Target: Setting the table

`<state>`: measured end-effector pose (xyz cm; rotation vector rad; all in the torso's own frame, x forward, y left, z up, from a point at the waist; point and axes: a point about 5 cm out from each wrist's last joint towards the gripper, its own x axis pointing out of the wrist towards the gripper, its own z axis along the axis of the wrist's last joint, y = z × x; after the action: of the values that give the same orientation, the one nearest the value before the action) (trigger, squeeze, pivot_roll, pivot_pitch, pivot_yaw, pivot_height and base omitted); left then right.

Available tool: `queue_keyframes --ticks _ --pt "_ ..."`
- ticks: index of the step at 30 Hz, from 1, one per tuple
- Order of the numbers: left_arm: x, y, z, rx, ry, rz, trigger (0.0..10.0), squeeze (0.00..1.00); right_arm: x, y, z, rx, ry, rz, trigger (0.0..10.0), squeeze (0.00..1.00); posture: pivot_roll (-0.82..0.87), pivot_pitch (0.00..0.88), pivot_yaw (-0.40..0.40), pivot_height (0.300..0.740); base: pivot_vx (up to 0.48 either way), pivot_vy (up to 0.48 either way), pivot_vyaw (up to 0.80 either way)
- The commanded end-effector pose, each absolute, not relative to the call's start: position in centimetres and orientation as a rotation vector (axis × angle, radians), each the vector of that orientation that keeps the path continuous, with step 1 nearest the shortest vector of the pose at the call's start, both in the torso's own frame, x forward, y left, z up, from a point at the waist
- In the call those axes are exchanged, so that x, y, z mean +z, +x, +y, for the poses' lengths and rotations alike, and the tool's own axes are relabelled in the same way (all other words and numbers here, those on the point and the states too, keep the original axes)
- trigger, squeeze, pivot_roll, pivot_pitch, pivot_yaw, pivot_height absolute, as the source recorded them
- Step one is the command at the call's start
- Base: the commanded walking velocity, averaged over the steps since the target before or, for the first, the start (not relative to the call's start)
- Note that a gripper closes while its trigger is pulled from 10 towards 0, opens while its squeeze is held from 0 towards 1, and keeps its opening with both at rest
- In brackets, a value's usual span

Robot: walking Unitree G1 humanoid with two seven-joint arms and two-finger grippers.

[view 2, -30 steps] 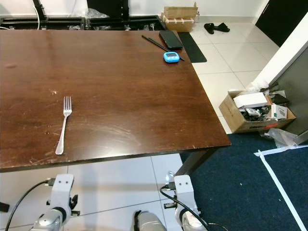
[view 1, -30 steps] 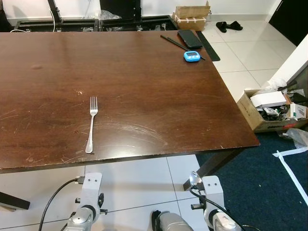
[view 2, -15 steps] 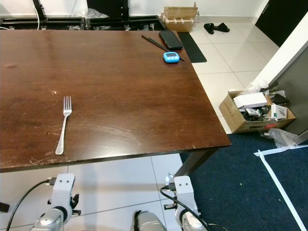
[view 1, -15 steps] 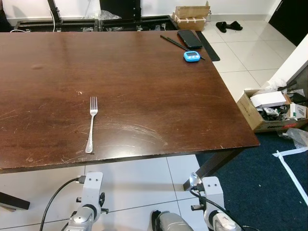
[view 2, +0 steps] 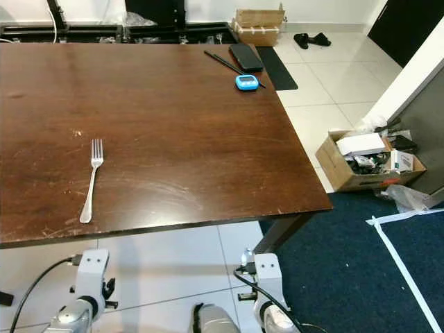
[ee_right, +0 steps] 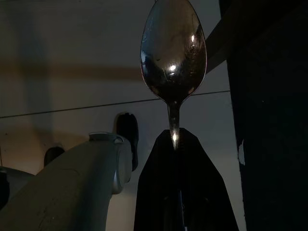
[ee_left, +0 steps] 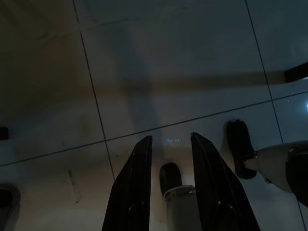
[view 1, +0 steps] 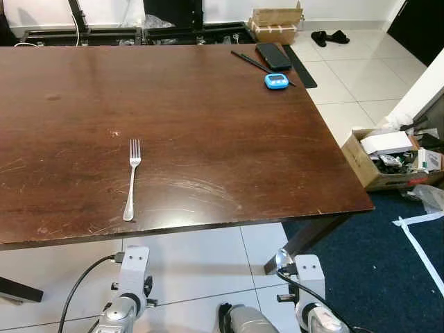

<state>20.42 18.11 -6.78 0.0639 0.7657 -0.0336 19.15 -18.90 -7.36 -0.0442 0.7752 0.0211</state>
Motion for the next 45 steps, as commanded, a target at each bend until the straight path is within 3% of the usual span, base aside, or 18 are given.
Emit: queue_keyframes --ticks 1,10,45 --pt "-7.03 20.02 17.93 -0.043 0.062 0.778 10.0 0.00 -7.65 18.56 -19.24 0.006 -0.033 0.797 10.0 0.00 0.04 0.058 -0.007 0.740 0.000 0.000 0.00" --pt "-6.98 20.10 17.85 -0.051 0.060 0.774 10.0 0.00 -7.60 18.66 -19.27 -0.001 -0.025 0.795 10.0 0.00 0.04 0.060 -0.007 0.740 -0.122 0.000 0.00" --pt "-6.79 20.52 17.77 -0.054 0.062 0.768 10.0 0.00 -7.36 19.15 -19.34 -0.001 -0.024 0.789 10.0 0.00 0.04 0.053 -0.010 0.740 -0.333 0.000 0.00"
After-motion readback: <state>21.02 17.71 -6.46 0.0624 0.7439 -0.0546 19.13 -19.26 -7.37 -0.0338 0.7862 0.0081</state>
